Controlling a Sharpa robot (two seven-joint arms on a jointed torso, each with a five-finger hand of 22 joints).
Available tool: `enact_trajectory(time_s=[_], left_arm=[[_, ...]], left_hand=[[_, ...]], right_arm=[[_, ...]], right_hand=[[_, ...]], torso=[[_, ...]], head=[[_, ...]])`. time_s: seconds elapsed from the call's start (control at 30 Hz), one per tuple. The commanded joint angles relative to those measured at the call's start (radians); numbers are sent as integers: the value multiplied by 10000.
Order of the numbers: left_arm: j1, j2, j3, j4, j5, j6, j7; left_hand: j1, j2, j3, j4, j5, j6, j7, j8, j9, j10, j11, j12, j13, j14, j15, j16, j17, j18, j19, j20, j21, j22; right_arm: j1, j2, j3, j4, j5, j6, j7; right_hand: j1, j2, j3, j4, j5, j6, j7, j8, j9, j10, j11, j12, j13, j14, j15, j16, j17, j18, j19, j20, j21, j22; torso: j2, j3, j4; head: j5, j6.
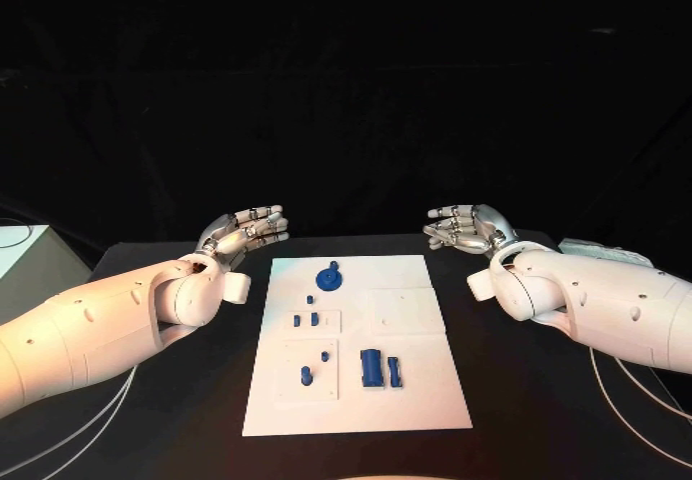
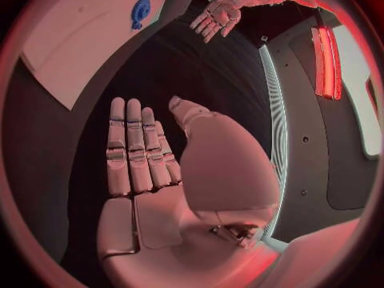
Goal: Assemble the parts on the task board
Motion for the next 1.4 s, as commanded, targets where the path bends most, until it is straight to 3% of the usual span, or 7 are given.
enact_trajectory(time_s=[0.03, 0.17, 0.2, 0.23, 0.47, 0.67, 1.4], left_arm=[[-20, -15, 17, 145, -43, -178, -9], [-75, -38, 56, 452, -69, -683, 51], [-104, -51, 78, 619, -84, -958, 83], [-127, -61, 94, 745, -95, -1166, 108], [-356, -160, 262, 2034, -208, -3290, 360], [-550, -245, 404, 3129, -304, -5092, 573], [-678, -300, 497, 3850, -367, -6280, 714]], left_hand=[[-4051, 1523, -3281, -1193, -1480, -6101, -1141, -1714, -1637, -8696, -1241, -1257, -443, -5866, -1049, -3037, -1307, -1332, -5541, -1902, -2025, -2303], [-5368, 1523, -3281, -1193, -1480, -6101, -1141, -1714, -1637, -8696, -1241, -1257, -443, -5866, -1049, -3037, -1307, -1332, -5541, -1902, -2025, -2303], [-12704, 1523, -3281, -1193, -1480, -6101, -1141, -1714, -1637, -8696, -1241, -1257, -443, -5866, -1049, -3037, -1307, -1332, -5541, -1902, -2025, -2303], [-12704, 1523, -3281, -1193, -1480, -6101, -1141, -1714, -1637, -8696, -1241, -1257, -443, -5866, -1049, -3037, -1307, -1332, -5541, -1902, -2025, -2303], [-12704, 1523, -3281, -1193, -1480, -6101, -1141, -1714, -1637, -8696, -1241, -1257, -443, -5866, -1049, -3037, -1307, -1332, -5541, -1902, -2025, -2303], [-12704, 1523, -3281, -1193, -1480, -6101, -1141, -1714, -1637, -8696, -1241, -1257, -443, -5866, -1049, -3037, -1307, -1332, -5541, -1902, -2025, -2303], [-12704, 1523, -3281, -1193, -1480, -6101, -1141, -1714, -1637, -8696, -1241, -1257, -443, -5866, -1049, -3037, -1307, -1332, -5541, -1902, -2025, -2303]], right_arm=[[-88, -36, 77, 208, 56, -183, 46], [-297, -78, 317, 713, 530, -606, 310], [-411, -101, 449, 989, 790, -838, 454], [-497, -118, 548, 1198, 986, -1013, 563], [-1195, -259, 1352, 2885, 2571, -2428, 1443], [-1469, -314, 1668, 3548, 3194, -2985, 1789], [-1484, -317, 1685, 3584, 3228, -3015, 1808]], right_hand=[[-4149, 1595, -3419, -1544, -1041, -6406, -1425, -1778, -1852, -10191, -928, -801, -2215, -10007, -502, -2594, -3266, -1299, -10027, -1236, -445, -4539], [-5515, 1595, -3419, -1544, -1041, -6406, -1425, -1778, -1852, -10191, -928, -801, -2215, -10007, -502, -2594, -3266, -1299, -10027, -1236, -445, -4539], [-5901, 1595, -3419, -1544, -1041, -6406, -1425, -1778, -1852, -10191, -928, -801, -2215, -10007, -502, -2594, -3266, -1299, -10027, -1236, -445, -4539], [-13083, 1595, -3419, -1544, -1041, -6406, -1425, -1778, -1852, -10191, -928, -801, -2215, -10007, -502, -2594, -3266, -1299, -10027, -1236, -445, -4539], [-13083, 1595, -3419, -1544, -1041, -6406, -1425, -1778, -1852, -10191, -928, -801, -2215, -10007, -502, -2594, -3266, -1299, -10027, -1236, -445, -4539], [-13083, 1595, -3419, -1544, -1041, -6406, -1425, -1778, -1852, -10191, -928, -801, -2215, -10007, -502, -2594, -3266, -1299, -10027, -1236, -445, -4539], [-13083, 1595, -3419, -1544, -1041, -6406, -1425, -1778, -1852, -10191, -928, -801, -2215, -10007, -502, -2594, -3266, -1299, -10027, -1236, -445, -4539]], torso=[[-22, -1, 6], [-115, 9, 20], [-165, 15, 28], [-204, 19, 34], [-429, 44, 69], [-467, 48, 75], [-467, 48, 75]], head=[[-7, 63], [8, 316], [17, 454], [24, 558], [62, 1172], [68, 1275], [68, 1275]])
